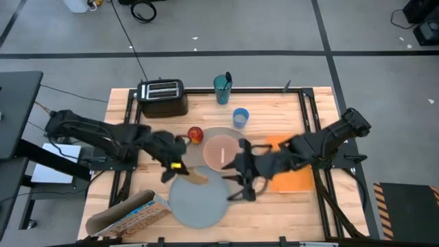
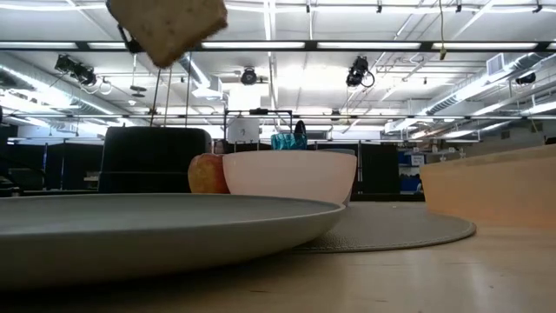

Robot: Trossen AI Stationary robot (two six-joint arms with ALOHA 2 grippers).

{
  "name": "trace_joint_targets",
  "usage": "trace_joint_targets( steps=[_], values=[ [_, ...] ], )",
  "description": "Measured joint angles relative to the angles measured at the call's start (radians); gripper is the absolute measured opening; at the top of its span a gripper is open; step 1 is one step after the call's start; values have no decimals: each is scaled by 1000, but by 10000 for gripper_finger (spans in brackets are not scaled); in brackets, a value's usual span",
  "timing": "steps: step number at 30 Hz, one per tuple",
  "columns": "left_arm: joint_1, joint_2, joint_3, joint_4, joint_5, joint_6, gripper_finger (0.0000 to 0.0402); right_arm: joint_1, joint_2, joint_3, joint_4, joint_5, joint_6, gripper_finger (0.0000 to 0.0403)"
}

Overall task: Arrange a breakfast setting
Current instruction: Put the toasted bread on the light blue plate

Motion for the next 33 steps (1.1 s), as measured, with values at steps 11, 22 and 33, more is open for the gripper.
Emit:
trace_joint_targets(
  steps=[11,22,33],
  values=[
    [-144,293,-102,283,14,-107,25,165,57,1,146,248,355,130],
    [-146,440,-102,303,54,-132,43,158,158,1,279,212,392,133],
    [-77,435,-101,210,74,-24,156,97,159,2,287,182,166,168]
  ],
)
